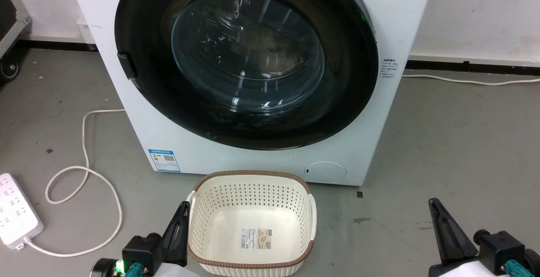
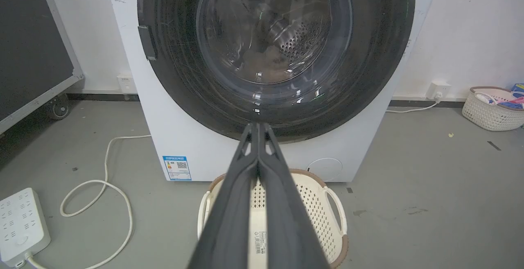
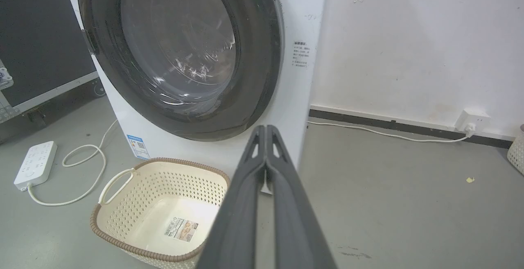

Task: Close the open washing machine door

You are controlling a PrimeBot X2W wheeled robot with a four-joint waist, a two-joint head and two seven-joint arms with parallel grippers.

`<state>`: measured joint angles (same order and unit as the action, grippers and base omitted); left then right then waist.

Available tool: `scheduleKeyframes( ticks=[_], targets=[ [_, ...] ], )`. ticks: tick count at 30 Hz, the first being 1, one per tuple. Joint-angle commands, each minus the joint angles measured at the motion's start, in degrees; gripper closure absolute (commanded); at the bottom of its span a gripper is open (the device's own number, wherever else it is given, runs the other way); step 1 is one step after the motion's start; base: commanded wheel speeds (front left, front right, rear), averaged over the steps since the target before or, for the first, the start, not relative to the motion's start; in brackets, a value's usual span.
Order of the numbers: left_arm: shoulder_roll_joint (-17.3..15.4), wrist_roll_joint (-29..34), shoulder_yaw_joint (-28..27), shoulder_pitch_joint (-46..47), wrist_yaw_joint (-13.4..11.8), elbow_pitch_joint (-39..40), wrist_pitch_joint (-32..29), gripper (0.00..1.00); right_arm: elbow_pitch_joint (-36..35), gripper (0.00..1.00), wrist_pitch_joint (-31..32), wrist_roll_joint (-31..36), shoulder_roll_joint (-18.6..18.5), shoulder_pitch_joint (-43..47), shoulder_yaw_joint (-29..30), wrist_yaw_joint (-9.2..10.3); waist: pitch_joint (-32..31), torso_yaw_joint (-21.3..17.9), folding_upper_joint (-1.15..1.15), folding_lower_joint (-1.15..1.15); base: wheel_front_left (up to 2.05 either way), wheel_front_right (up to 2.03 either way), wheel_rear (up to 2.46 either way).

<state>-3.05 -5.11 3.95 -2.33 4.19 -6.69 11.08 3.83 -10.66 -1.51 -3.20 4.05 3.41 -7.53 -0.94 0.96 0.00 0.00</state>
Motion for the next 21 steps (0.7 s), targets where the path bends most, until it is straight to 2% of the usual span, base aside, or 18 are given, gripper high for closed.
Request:
scheduleKeyframes(
  ticks=[1, 21],
  targets=[
    [0.02, 0.51, -0.29, 0.55, -0.25, 0.38, -0.32, 1.0, -0.49, 1.0, 0.27, 0.23, 0.09, -0.94, -0.14, 0.0, 0.02, -0.02, 0.0, 0.0, 0.0, 0.0, 0.0],
    [0.05, 1.46, -1.05, 0.92, -1.07, 1.69, -2.55, 1.0, -1.18, 1.0, 2.42, 0.5, 0.14, -1.58, -0.82, 0.01, 0.21, -0.21, 0.0, 0.0, 0.0, 0.0, 0.0]
  ],
)
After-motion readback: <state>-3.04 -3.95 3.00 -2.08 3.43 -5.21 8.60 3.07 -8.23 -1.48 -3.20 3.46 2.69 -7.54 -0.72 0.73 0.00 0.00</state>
